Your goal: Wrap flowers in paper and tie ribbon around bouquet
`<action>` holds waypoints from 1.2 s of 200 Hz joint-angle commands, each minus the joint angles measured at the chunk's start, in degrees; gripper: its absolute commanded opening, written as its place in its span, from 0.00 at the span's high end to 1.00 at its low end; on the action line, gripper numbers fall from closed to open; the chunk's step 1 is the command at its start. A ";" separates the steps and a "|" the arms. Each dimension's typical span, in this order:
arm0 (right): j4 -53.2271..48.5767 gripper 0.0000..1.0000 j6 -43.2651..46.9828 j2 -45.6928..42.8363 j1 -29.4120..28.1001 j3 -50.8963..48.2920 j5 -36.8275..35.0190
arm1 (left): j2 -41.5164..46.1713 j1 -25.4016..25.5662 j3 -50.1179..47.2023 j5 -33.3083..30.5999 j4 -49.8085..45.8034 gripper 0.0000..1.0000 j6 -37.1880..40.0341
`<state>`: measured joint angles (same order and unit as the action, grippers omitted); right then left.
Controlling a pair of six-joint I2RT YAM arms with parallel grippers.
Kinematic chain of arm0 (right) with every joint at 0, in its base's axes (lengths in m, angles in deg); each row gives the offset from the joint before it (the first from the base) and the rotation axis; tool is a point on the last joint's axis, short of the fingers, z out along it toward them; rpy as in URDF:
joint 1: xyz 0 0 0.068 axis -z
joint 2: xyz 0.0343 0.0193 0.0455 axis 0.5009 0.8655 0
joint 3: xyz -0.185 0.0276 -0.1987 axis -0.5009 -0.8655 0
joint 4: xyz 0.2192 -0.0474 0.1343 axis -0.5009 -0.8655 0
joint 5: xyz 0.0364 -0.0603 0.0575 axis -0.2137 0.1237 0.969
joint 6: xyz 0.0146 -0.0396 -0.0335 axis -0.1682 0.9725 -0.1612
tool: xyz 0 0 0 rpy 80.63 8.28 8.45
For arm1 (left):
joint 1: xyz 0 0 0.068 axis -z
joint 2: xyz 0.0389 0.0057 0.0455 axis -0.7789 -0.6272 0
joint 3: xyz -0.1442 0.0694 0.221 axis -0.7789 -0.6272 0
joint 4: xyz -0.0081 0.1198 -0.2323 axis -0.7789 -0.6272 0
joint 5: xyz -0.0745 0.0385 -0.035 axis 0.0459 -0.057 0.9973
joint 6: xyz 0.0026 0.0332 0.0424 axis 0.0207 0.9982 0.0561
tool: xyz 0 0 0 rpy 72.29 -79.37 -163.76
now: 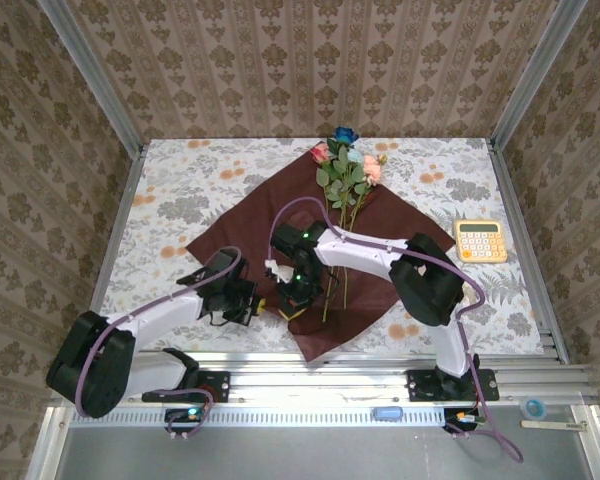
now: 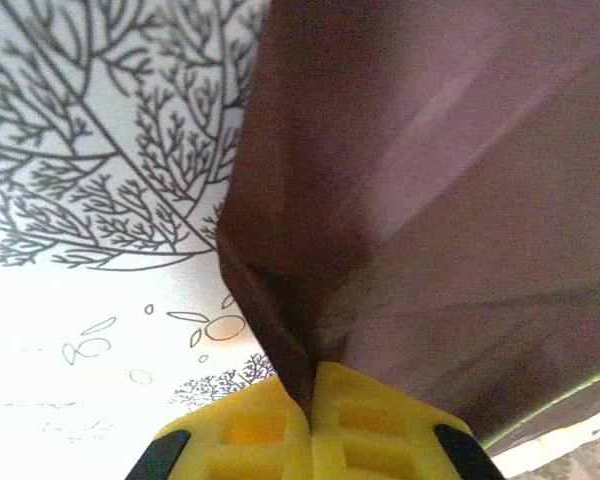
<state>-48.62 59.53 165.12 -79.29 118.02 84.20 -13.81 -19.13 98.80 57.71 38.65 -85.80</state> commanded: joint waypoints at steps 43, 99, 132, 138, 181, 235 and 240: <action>1.93 0.39 6.71 -10.08 3.08 -3.36 -8.29 | -5.43 -2.68 7.59 1.11 -9.33 1.00 7.90; 19.70 0.34 13.86 -28.03 10.76 -22.94 -15.90 | -9.71 -7.76 12.34 5.85 -15.68 1.00 9.71; 30.97 0.26 26.74 -38.94 11.82 -35.59 -23.58 | -13.06 -11.50 16.70 6.94 -21.55 1.00 13.47; 31.46 0.26 29.34 -40.19 11.96 -37.07 -24.15 | -13.39 -12.23 17.39 6.87 -22.27 1.00 14.17; 36.03 0.13 48.58 -52.03 11.67 -48.87 -17.46 | -15.68 -15.10 20.33 7.08 -25.38 1.00 17.66; 32.35 0.13 51.63 -55.24 2.31 -52.73 -19.70 | -16.64 -15.68 19.39 7.72 -23.57 1.00 17.42; 33.18 0.14 50.86 -55.04 1.11 -53.08 -20.46 | -16.75 -15.69 19.47 7.65 -23.56 1.00 17.37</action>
<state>-16.73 107.87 111.04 -73.37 67.60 65.49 -29.50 -34.36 118.13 64.25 16.71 -69.56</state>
